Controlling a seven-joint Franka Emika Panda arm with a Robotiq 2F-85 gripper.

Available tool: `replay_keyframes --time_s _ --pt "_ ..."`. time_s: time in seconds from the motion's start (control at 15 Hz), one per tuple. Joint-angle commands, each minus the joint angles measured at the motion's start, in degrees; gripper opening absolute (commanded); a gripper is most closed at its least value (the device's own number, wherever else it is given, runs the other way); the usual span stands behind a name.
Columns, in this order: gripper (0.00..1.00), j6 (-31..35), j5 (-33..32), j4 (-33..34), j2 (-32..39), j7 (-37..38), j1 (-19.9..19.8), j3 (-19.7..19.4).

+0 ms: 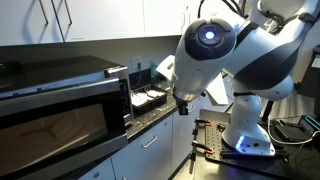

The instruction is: Press a button on the microwave

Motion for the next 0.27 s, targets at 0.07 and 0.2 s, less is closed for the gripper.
replay_keyframes --time_s 0.07,0.2 --pt "0.25 0.0 0.69 -1.27 -2.13 1.59 -1.12 0.9" --pt "0.29 0.01 0.9 -1.77 -3.04 1.73 -1.2 0.9"
